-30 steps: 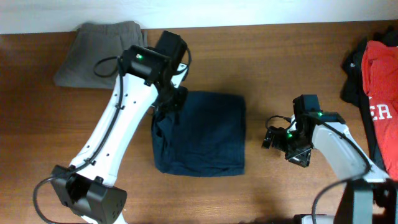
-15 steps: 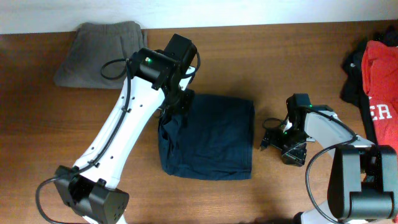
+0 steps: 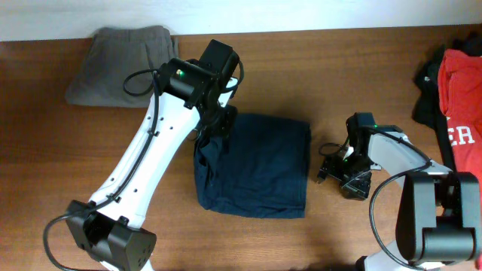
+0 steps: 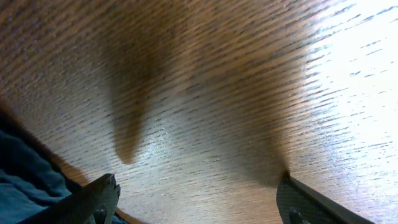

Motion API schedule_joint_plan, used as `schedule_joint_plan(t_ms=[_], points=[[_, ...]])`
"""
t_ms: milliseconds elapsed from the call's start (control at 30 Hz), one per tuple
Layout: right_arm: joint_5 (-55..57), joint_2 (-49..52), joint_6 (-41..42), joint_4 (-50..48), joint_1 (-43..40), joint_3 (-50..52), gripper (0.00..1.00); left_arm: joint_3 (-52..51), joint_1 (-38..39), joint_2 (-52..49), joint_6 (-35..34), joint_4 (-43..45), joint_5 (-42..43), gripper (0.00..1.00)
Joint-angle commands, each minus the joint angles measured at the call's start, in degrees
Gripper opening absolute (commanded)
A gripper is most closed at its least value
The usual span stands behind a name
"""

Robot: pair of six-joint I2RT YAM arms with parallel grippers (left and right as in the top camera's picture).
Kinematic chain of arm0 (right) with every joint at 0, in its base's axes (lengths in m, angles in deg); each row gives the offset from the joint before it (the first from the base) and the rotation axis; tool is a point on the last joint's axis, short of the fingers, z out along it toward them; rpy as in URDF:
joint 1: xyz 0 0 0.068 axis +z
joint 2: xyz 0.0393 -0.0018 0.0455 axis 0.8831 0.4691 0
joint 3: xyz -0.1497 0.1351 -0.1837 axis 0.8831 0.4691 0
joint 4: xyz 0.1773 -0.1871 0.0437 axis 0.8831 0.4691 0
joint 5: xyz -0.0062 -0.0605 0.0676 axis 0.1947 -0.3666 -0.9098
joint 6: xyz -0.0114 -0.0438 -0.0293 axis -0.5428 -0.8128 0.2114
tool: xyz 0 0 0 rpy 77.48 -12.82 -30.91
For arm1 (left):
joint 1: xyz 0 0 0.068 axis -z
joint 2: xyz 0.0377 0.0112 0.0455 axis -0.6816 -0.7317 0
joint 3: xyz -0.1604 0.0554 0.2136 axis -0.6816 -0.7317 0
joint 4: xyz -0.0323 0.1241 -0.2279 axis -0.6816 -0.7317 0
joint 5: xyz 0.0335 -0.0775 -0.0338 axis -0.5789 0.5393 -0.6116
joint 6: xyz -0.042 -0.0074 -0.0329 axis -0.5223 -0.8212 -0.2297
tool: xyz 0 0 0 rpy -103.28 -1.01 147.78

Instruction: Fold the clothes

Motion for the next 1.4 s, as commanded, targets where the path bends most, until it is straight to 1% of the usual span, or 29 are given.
schedule_joint_plan(t_ms=[0,67,200,333,500,600,800,1000,1067,1367], points=[[2.27,1.55,-2.12,-0.44,-0.28,-0.81,0.85,1.49,0.26,0.31,-0.72,0.31,-0.72,0.01],[3.63,0.04,-0.98,1.46,-0.28,-1.95,0.85,1.49,0.26,0.31,-0.87,0.15,-2.67,0.01],[5.62,-3.34,-0.2,4.11,-0.28,-3.28,0.85,1.49,0.15,0.31,-6.73,-2.21,-11.13,0.01],[5.81,-6.27,-0.2,5.62,-0.28,-3.28,0.86,1.49,-1.16,0.33,-9.75,-5.14,-16.79,0.01],[5.79,-7.98,-0.2,6.49,-0.26,-3.28,0.86,1.49,-5.49,0.33,-9.42,-6.45,-17.35,0.01],[5.79,-8.15,-0.2,6.64,-0.26,-3.28,0.86,1.49,-7.69,0.33,-6.71,-6.51,-17.59,0.01],[5.79,-8.15,-0.22,6.88,-0.26,-3.28,0.86,1.84,-10.8,0.33,-6.73,-7.85,-26.21,0.01],[5.79,-8.15,-0.2,6.91,-0.26,-3.28,0.86,5.7,-14.21,0.33,-7.34,-9.92,-25.59,0.01],[5.79,-8.15,-0.2,6.88,-0.26,-3.28,0.86,7.13,-14.19,0.33,-6.54,-10.54,-23.52,0.01],[5.79,-8.15,-0.22,7.34,-0.26,-3.28,0.86,8.13,-9.16,0.31,-5.84,-11.1,-17.88,0.01]])
